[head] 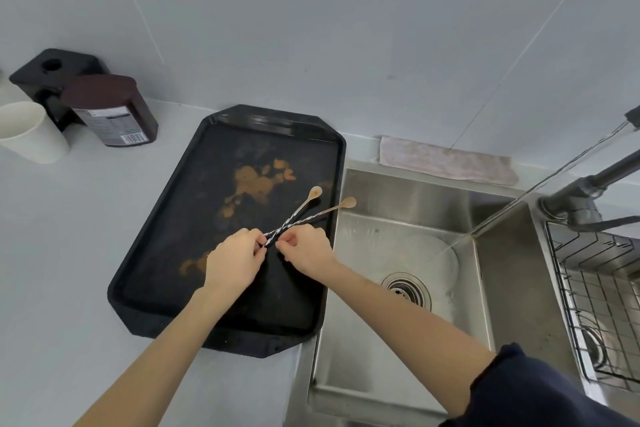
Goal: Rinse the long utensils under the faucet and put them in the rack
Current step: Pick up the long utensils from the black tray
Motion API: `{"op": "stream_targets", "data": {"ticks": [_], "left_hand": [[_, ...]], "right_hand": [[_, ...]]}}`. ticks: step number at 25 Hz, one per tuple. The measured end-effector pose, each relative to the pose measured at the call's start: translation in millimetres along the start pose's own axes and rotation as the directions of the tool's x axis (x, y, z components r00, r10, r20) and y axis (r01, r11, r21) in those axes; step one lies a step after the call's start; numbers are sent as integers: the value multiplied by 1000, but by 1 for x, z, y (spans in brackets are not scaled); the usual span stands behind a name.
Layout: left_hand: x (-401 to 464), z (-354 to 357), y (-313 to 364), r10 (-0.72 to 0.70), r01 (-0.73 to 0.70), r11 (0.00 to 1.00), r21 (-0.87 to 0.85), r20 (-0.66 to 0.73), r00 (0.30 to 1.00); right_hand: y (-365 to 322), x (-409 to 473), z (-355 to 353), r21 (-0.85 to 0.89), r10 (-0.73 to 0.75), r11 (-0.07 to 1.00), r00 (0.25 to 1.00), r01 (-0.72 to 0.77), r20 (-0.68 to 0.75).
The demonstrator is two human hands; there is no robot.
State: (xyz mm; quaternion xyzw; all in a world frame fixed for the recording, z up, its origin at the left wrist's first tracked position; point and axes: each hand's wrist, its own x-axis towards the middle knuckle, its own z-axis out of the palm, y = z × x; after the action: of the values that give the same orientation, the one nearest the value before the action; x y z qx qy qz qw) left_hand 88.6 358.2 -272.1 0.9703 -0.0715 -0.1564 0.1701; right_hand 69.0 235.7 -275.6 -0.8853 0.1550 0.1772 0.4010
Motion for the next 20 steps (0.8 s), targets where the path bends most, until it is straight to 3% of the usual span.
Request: {"op": "stream_targets", "data": {"ticks": [5, 10, 12, 20], "left_hand": [[-2, 1, 2, 42, -43, 999, -22, -22, 999], [-7, -5, 9, 83, -86, 989, -121, -27, 996], [-10, -8, 18, 102, -104, 982, -158, -24, 995], [-39, -10, 81, 224, -195, 909, -367, 35, 974]], "right_hand": [[-1, 3, 5, 205, 113, 972, 993, -115, 22], [-3, -10, -7, 670, 216, 682, 956, -292, 197], [1, -16, -14, 733, 206, 621, 960, -277, 188], [37, -66, -72, 805, 183, 572, 981, -161, 66]]}}
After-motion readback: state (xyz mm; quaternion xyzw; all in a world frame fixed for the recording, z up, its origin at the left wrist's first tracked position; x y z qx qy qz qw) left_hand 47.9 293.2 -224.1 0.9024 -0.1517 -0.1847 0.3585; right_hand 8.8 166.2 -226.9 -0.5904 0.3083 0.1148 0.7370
